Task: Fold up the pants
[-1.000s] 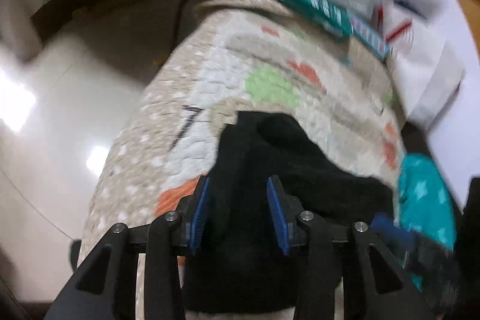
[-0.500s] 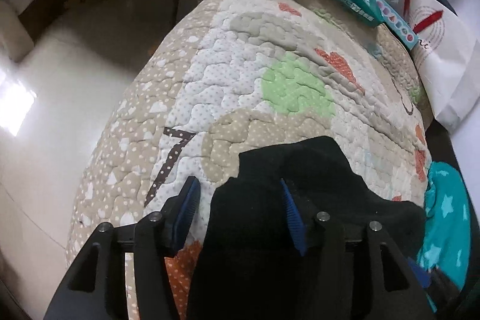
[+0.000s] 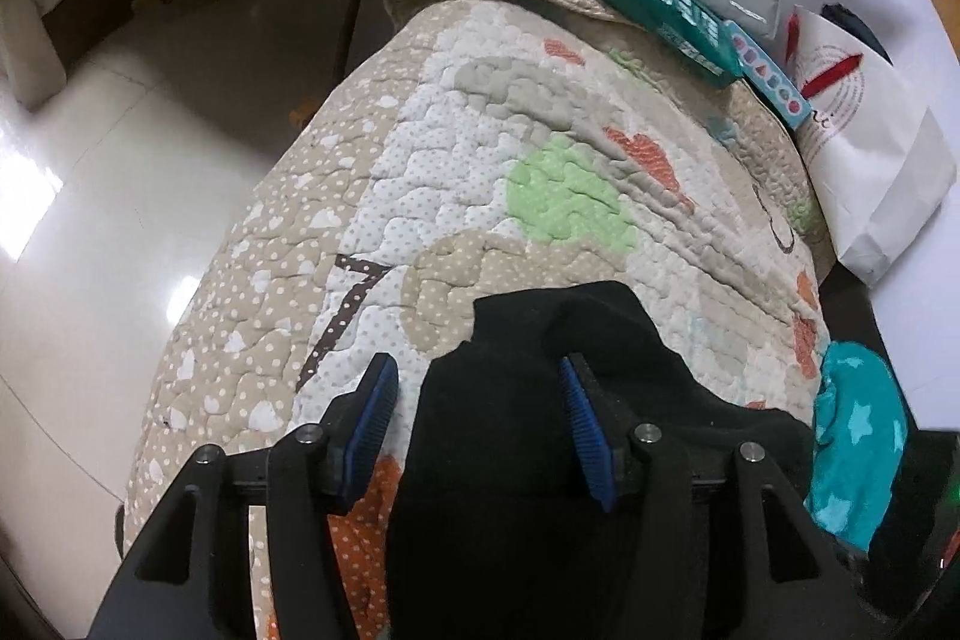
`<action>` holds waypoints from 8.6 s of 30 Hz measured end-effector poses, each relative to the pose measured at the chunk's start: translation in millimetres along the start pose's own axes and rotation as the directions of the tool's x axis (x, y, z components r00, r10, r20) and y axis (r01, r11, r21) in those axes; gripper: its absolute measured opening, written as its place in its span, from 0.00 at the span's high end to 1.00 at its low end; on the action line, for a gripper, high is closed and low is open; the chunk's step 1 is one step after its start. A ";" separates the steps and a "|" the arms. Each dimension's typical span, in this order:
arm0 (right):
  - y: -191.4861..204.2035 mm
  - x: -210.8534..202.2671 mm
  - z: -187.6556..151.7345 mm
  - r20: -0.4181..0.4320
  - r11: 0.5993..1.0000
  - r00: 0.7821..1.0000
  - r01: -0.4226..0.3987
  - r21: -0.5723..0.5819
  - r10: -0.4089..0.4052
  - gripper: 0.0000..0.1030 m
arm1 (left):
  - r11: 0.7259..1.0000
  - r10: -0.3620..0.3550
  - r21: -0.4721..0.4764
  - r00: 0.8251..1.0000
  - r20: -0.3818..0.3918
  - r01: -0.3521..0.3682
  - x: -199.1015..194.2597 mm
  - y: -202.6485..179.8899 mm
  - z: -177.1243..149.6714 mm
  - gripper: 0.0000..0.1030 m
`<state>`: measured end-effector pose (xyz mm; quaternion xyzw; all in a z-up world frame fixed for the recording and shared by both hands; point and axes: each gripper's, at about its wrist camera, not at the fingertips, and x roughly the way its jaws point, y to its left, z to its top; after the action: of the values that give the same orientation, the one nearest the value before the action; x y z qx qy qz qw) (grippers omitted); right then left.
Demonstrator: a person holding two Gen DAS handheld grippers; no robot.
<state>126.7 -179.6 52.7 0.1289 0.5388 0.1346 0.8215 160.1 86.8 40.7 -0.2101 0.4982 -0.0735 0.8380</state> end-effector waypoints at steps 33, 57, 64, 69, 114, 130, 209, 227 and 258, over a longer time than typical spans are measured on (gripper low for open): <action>-146.1 -55.2 -82.1 0.225 0.843 0.974 -0.150 0.516 0.035 0.61 | 0.650 0.159 0.743 0.928 -0.337 0.159 124.5 -326.4 -90.1 0.39; 98.0 -55.3 -52.2 0.097 0.979 0.983 -0.144 -0.143 0.158 0.79 | 0.944 -0.180 0.259 0.976 -0.123 0.206 -52.5 -86.3 17.9 0.88; 147.4 8.5 -70.3 -0.018 0.951 0.998 -0.067 -0.302 0.065 0.79 | 0.983 -0.181 0.014 0.976 -0.120 0.184 -26.8 14.4 7.3 0.88; 168.1 17.0 -82.3 -0.003 0.907 0.999 -0.033 -0.420 0.035 0.62 | 0.967 -0.220 -0.163 0.965 -0.141 0.197 -9.4 52.7 5.4 0.64; 6.3 -48.7 -68.5 0.075 0.998 0.996 -0.051 0.031 0.049 0.22 | 0.992 0.107 -0.074 0.993 0.045 -0.103 -79.8 44.3 -47.0 0.32; 2.2 -46.4 -72.7 0.115 0.999 0.993 -0.007 0.040 0.002 0.20 | 0.921 0.331 0.161 0.931 0.154 -0.354 -73.5 6.0 -66.8 0.32; -67.3 -2.9 60.3 0.157 0.960 0.983 -0.128 0.250 0.090 0.17 | 0.929 -0.313 -0.256 0.935 -0.165 0.266 60.3 -27.8 44.5 0.44; -31.3 -76.0 -42.6 0.154 0.990 0.988 -0.054 0.130 0.033 0.17 | 0.984 -0.055 -0.170 0.997 -0.059 0.045 -31.8 0.1 25.0 0.38; 42.8 -106.0 -125.2 0.327 0.976 0.937 0.175 -0.129 -0.125 0.15 | 0.901 0.320 0.178 0.882 0.346 -0.397 -164.4 -75.7 -143.2 0.00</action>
<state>-32.6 -169.6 109.9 0.0427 0.3961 0.0907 0.9127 -38.4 33.3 145.6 -0.0182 0.3788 0.0572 0.9235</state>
